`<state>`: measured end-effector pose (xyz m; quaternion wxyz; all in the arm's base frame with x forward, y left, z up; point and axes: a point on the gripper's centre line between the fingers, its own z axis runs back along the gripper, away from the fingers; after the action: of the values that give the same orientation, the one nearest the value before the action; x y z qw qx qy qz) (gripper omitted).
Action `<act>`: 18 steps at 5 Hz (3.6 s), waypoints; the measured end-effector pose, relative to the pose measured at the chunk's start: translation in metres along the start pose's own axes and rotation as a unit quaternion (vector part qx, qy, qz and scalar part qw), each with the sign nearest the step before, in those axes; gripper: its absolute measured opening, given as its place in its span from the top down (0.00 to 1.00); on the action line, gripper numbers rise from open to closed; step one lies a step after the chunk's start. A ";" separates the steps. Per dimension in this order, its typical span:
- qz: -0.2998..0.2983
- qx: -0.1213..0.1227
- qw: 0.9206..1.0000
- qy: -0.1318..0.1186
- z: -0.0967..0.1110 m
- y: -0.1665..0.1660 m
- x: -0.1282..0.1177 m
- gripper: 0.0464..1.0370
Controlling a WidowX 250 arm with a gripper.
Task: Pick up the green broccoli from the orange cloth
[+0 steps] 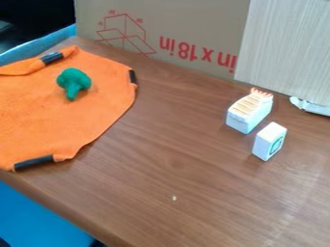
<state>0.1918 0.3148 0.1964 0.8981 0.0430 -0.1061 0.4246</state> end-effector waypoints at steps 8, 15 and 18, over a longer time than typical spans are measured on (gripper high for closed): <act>-0.126 -0.029 0.990 -0.050 -0.067 -0.107 -0.036 0.04; -0.083 -0.023 0.992 -0.090 -0.124 -0.186 -0.026 0.08; -0.091 -0.041 0.993 -0.067 -0.106 -0.207 -0.041 0.14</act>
<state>0.3428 0.1702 0.0863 0.9249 0.0439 -0.1788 0.3326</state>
